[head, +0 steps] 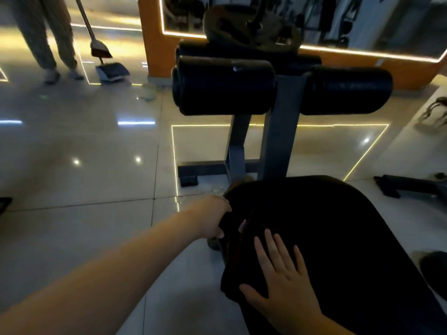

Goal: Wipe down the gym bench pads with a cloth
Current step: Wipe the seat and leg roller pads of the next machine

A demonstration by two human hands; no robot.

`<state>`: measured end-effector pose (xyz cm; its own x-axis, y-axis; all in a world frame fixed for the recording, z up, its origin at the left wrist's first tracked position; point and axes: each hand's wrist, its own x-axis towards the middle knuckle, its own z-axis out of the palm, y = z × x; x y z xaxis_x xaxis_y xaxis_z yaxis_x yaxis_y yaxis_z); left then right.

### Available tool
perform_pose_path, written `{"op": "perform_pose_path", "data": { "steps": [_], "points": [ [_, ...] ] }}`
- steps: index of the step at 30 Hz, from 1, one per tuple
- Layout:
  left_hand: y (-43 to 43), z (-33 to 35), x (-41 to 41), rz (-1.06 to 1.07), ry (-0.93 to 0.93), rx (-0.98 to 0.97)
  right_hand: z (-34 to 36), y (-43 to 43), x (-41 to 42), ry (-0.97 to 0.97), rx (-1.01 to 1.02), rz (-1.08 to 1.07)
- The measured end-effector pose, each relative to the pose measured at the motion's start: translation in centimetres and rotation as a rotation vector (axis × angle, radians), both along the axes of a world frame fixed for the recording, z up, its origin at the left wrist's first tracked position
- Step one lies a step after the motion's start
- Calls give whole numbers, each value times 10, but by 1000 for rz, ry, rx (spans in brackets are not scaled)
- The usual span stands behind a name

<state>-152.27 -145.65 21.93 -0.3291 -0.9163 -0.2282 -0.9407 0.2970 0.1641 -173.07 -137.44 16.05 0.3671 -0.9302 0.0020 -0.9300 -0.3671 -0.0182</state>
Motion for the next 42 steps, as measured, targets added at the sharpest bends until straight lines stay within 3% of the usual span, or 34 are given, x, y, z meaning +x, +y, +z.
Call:
{"op": "perform_pose_path", "data": {
  "steps": [8, 14, 17, 21, 29, 35, 42],
  "points": [
    [14, -7, -6, 22, 34, -68, 15, -32, 22, 29, -55, 206],
    [11, 5, -19, 190, 25, 19, 19, -60, 35, 14, -4, 252],
    [17, 10, -26, 233, 24, 64, 23, -40, 23, 21, -79, 262],
    [27, 17, -34, 226, -7, 81, 22, 9, -11, 39, 40, 290],
    [29, 8, -35, 230, -84, 135, 12, 63, -74, 87, 26, 391],
    [25, 6, -36, 207, -148, 127, 23, 8, -29, 36, -21, 273],
    [38, 7, -49, 238, -168, 116, 28, -40, 9, -19, 78, 169]
  ]
}}
